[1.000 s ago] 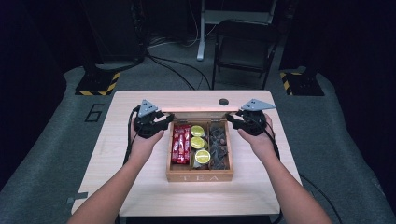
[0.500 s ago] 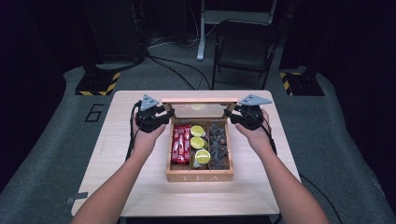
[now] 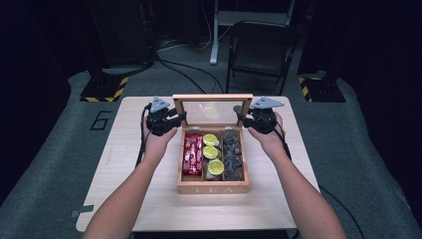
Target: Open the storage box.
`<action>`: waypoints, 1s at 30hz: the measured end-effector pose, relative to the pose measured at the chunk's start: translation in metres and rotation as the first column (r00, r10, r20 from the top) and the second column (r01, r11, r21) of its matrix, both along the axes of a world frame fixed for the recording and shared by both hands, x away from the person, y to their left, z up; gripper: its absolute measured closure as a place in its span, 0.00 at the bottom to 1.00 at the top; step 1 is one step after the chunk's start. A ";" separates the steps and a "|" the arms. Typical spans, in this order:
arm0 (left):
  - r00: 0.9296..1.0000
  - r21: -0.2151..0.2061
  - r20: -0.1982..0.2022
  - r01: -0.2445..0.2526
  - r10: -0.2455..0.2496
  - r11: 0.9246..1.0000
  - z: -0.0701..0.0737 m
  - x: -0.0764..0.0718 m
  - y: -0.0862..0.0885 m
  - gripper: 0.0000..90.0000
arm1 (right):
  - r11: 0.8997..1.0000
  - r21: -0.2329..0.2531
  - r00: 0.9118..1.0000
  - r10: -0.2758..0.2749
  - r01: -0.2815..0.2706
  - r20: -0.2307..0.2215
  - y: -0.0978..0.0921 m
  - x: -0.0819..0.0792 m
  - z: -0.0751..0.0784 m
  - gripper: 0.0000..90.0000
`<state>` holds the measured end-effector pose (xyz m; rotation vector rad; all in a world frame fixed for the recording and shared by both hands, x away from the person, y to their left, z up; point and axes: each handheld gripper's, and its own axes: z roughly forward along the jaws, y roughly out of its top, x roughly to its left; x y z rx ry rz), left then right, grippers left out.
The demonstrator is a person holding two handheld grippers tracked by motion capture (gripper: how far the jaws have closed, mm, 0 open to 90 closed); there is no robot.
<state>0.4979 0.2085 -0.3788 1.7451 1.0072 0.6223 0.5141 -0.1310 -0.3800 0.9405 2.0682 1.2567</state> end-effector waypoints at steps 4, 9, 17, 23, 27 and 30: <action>1.000 -0.009 -0.008 0.001 -0.001 1.000 -0.002 0.006 0.000 0.65 | 1.000 0.012 1.000 0.002 -0.002 0.005 -0.001 0.006 -0.003 0.65; 1.000 0.018 -0.024 -0.002 0.002 1.000 -0.009 0.013 -0.002 0.64 | 1.000 -0.008 1.000 -0.009 0.008 -0.023 0.001 0.013 -0.010 0.65; 0.998 0.009 -0.051 -0.024 0.024 1.000 -0.016 0.021 -0.004 0.64 | 1.000 0.000 1.000 -0.012 0.012 -0.028 0.002 0.022 -0.015 0.65; 0.997 0.004 -0.074 -0.017 0.017 1.000 -0.023 0.018 -0.001 0.61 | 1.000 -0.021 0.999 -0.004 0.004 -0.032 0.002 0.026 -0.014 0.65; 0.996 0.002 -0.085 -0.014 0.014 1.000 -0.025 0.013 -0.001 0.60 | 1.000 -0.015 0.999 -0.009 0.008 -0.043 0.003 0.029 -0.014 0.64; 0.996 -0.004 -0.084 0.003 -0.004 1.000 -0.025 0.006 0.000 0.59 | 1.000 0.003 0.999 -0.009 0.010 -0.052 0.003 0.033 -0.014 0.64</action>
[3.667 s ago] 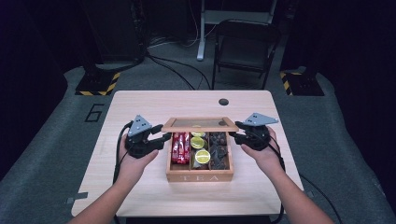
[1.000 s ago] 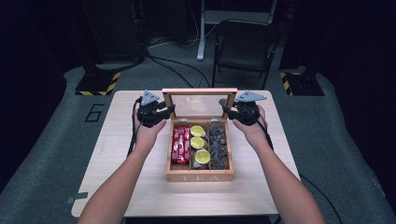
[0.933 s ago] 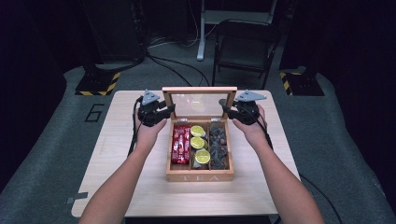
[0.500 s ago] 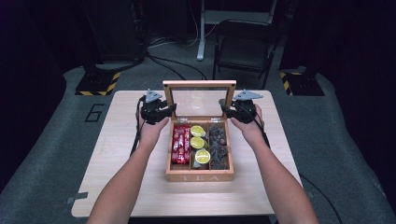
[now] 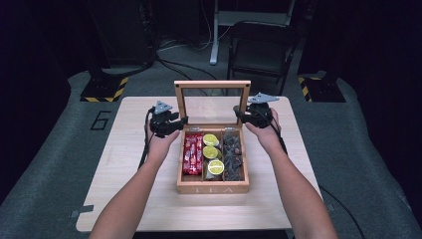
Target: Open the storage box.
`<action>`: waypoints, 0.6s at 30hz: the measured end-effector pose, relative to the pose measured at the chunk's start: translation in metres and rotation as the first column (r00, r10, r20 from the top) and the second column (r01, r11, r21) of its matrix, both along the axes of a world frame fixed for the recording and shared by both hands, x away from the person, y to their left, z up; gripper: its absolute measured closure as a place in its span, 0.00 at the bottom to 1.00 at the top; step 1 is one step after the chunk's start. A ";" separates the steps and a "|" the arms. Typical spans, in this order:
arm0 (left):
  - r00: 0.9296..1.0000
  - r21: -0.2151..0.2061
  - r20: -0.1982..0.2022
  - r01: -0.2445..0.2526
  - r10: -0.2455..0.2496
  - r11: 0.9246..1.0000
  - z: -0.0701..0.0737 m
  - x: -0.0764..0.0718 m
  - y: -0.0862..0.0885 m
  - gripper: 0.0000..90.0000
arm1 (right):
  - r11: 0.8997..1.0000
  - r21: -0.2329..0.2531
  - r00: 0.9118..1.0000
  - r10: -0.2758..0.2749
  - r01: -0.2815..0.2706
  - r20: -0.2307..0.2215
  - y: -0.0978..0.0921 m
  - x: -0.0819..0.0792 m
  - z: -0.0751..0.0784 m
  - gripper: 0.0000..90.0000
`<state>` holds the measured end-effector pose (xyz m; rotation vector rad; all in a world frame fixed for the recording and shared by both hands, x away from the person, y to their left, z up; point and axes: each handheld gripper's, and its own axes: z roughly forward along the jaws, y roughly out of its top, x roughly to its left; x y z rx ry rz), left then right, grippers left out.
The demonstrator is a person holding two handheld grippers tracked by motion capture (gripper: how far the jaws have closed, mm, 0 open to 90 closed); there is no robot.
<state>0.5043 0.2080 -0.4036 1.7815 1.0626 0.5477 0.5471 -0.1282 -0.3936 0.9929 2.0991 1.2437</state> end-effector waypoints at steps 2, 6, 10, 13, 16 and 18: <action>1.000 0.003 -0.005 0.012 -0.012 1.000 -0.001 -0.006 0.000 0.58 | 1.000 0.031 1.000 0.008 -0.008 -0.013 -0.001 0.003 -0.001 0.62; 1.000 -0.010 -0.010 0.021 -0.021 1.000 -0.003 -0.014 0.001 0.58 | 0.998 0.065 0.999 0.016 -0.013 -0.038 -0.003 0.007 -0.001 0.61; 0.999 -0.011 -0.026 0.019 -0.019 1.000 -0.005 -0.021 0.003 0.58 | 1.000 0.021 0.999 0.011 -0.010 -0.039 0.000 0.010 0.002 0.60; 0.999 -0.019 -0.034 0.021 -0.021 1.000 -0.006 -0.027 0.002 0.58 | 1.000 0.017 0.999 0.005 -0.004 -0.050 0.001 0.013 0.002 0.60; 0.998 -0.007 -0.041 0.039 -0.039 0.999 -0.007 -0.034 0.001 0.58 | 1.000 0.021 0.999 0.002 -0.001 -0.043 0.001 0.016 0.001 0.60; 0.998 0.003 -0.043 0.042 -0.042 0.999 -0.008 -0.039 -0.001 0.57 | 0.999 0.031 0.999 -0.003 0.005 -0.046 0.001 0.018 0.000 0.60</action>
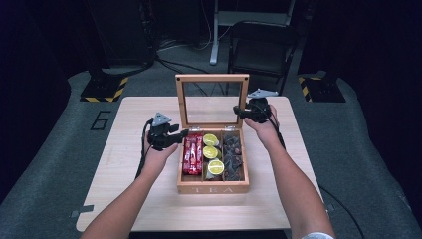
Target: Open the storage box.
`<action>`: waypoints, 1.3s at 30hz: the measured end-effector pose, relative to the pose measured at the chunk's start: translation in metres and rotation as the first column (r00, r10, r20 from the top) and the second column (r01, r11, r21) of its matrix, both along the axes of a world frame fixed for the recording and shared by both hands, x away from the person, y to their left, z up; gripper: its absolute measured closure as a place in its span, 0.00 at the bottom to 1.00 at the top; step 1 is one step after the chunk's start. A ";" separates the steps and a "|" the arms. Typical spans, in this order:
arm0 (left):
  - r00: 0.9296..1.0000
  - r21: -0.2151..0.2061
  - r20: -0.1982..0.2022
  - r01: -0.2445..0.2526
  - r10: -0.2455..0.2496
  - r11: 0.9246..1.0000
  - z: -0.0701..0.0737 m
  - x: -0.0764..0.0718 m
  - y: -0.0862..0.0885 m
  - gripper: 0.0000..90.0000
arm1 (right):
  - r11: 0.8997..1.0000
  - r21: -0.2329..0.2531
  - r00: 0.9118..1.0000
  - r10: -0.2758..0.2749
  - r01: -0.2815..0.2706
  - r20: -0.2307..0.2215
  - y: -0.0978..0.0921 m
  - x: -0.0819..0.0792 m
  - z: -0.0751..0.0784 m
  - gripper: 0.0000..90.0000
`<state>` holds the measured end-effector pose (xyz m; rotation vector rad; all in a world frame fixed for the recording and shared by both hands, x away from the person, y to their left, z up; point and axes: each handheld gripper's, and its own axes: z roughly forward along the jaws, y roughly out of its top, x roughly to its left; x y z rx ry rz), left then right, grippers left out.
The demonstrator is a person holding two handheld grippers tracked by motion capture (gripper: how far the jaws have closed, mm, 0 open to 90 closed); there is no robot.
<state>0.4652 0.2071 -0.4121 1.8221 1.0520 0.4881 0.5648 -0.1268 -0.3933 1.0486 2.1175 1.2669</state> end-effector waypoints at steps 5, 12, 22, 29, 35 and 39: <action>1.000 -0.003 -0.021 0.010 -0.010 1.000 -0.005 -0.009 -0.002 0.55 | 1.000 0.007 1.000 -0.010 0.010 -0.012 0.001 0.005 -0.001 0.60; 0.998 -0.002 -0.060 -0.008 0.008 1.000 -0.019 -0.017 -0.006 0.55 | 1.000 0.004 0.999 -0.011 0.011 -0.030 0.001 0.012 -0.001 0.59; 0.996 0.008 -0.090 -0.009 0.010 1.000 -0.036 -0.027 -0.023 0.55 | 1.000 0.001 0.999 -0.030 0.030 -0.029 0.004 0.019 -0.005 0.57; 0.994 0.002 -0.107 -0.019 0.019 1.000 -0.042 -0.030 -0.033 0.53 | 0.999 0.002 0.999 -0.036 0.036 -0.027 0.005 0.022 -0.007 0.56; 0.995 0.043 -0.098 -0.029 0.033 0.999 -0.045 -0.031 -0.038 0.52 | 0.999 0.012 0.999 -0.040 0.040 -0.031 0.005 0.023 -0.008 0.56; 0.991 0.051 -0.118 -0.053 0.059 0.997 -0.049 -0.030 -0.040 0.53 | 0.999 0.010 0.999 -0.039 0.039 -0.031 0.005 0.023 -0.008 0.56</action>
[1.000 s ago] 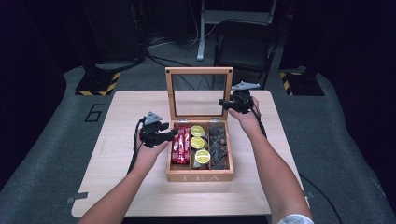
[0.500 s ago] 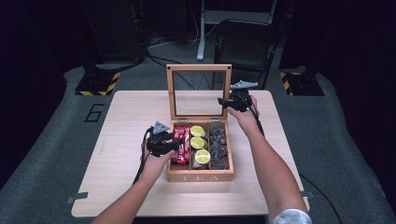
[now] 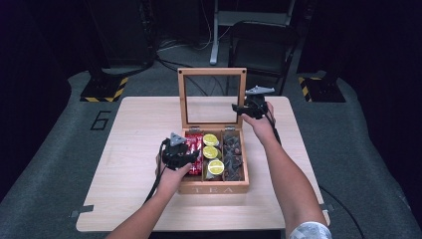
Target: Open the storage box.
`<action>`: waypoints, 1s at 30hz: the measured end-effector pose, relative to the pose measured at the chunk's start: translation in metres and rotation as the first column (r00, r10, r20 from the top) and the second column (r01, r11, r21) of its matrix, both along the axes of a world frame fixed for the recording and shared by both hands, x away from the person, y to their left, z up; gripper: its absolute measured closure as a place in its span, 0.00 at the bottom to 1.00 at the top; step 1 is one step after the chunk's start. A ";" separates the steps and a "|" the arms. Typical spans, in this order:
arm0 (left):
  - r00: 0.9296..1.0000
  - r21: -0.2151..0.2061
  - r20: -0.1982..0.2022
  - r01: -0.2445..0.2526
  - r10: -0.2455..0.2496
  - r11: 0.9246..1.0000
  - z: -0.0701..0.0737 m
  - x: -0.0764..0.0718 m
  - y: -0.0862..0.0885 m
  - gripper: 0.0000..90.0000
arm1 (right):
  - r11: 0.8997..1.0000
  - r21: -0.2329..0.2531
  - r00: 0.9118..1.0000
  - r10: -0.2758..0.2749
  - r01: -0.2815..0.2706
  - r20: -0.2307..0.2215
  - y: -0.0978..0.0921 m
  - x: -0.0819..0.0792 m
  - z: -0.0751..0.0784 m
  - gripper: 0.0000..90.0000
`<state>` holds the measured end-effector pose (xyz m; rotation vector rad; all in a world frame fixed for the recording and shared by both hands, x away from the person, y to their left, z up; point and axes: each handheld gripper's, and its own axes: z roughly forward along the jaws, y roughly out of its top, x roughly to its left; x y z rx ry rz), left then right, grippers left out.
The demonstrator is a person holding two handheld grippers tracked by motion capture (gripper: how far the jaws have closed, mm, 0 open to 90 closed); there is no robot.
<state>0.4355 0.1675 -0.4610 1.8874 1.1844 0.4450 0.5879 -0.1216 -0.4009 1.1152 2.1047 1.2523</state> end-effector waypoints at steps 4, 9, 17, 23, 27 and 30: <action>1.000 0.023 0.014 0.005 -0.005 1.000 -0.001 -0.001 -0.002 0.54 | 1.000 -0.003 1.000 0.002 -0.002 0.001 0.000 0.000 0.000 0.56; 0.999 0.067 0.032 -0.002 0.000 0.998 -0.002 -0.003 -0.007 0.60 | 1.000 -0.005 1.000 -0.001 0.001 0.001 0.000 0.000 0.000 0.56; 0.999 0.086 0.036 -0.027 0.024 0.996 -0.002 -0.004 -0.008 0.76 | 1.000 -0.011 1.000 -0.004 0.004 -0.003 0.001 -0.001 0.000 0.56; 0.997 0.071 0.044 -0.061 0.058 0.996 -0.001 -0.006 -0.010 0.87 | 1.000 -0.021 1.000 -0.001 0.001 0.002 0.000 -0.001 0.000 0.56; 0.995 0.061 0.064 -0.084 0.080 0.995 0.000 -0.007 -0.010 0.92 | 1.000 -0.025 1.000 -0.001 0.001 0.004 0.001 -0.002 0.000 0.56; 0.992 0.056 0.082 -0.106 0.101 0.993 0.001 -0.009 -0.011 0.95 | 1.000 -0.029 1.000 0.002 -0.002 0.008 0.001 -0.001 0.000 0.56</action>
